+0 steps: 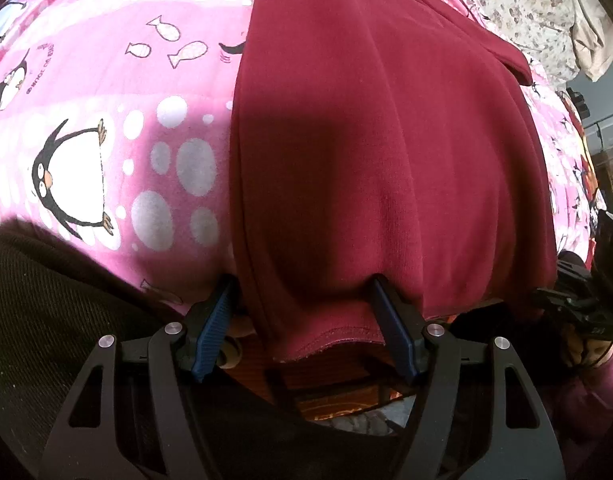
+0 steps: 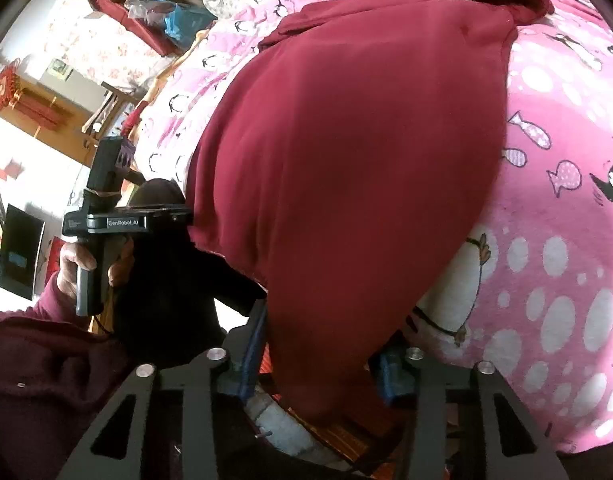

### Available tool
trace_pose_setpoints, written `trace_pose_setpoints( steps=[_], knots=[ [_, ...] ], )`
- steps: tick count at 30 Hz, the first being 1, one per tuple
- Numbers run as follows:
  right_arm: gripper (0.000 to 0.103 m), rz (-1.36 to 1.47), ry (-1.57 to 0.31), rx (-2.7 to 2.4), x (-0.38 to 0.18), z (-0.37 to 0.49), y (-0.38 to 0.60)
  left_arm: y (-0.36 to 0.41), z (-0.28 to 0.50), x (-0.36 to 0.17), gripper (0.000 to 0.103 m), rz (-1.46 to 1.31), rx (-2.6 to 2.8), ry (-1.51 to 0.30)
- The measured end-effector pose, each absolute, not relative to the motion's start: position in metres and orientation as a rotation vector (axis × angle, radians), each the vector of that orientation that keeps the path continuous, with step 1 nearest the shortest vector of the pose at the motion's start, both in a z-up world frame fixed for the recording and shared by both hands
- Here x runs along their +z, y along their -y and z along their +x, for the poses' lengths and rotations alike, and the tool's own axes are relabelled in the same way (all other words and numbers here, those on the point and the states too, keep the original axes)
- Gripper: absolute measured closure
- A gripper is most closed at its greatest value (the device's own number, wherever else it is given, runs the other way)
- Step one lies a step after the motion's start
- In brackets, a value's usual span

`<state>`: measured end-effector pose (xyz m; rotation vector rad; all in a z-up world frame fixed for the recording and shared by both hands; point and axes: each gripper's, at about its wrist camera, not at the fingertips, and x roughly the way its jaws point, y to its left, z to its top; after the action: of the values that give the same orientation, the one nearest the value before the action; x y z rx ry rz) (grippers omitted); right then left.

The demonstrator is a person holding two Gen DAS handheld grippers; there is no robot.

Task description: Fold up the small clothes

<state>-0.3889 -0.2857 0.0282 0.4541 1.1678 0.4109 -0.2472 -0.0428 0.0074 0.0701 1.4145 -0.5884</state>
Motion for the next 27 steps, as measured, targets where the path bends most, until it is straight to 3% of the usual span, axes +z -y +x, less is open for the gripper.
trace_pose_setpoints(
  steps=[4, 5, 9, 10, 11, 14, 27],
  knots=[
    [0.069, 0.434, -1.142, 0.415, 0.034, -0.389, 0.284, 0.046, -0.251, 0.007, 0.034, 0.095, -0.596, -1.406],
    [0.072, 0.434, -1.131, 0.418, 0.035, -0.389, 0.283, 0.046, -0.251, 0.008, 0.038, 0.110, -0.600, -1.405],
    [0.074, 0.469, -1.076, 0.441, 0.046, -0.387, 0.284, 0.045, -0.253, 0.011, 0.072, 0.113, -0.617, -1.391],
    [0.074, 0.481, -1.060, 0.447, 0.049, -0.386, 0.286, 0.043, -0.252, 0.013, 0.087, 0.101, -0.619, -1.389],
    [0.075, 0.490, -1.052, 0.451, 0.051, -0.386, 0.286, 0.040, -0.251, 0.015, 0.090, 0.084, -0.627, -1.385],
    [0.077, 0.520, -1.026, 0.462, 0.056, -0.384, 0.291, 0.036, -0.250, 0.024, 0.095, 0.065, -0.643, -1.355],
    [0.084, 0.582, -0.893, 0.469, 0.083, -0.381, 0.310, 0.014, -0.233, 0.073, 0.097, -0.123, -0.700, -1.215]
  ],
)
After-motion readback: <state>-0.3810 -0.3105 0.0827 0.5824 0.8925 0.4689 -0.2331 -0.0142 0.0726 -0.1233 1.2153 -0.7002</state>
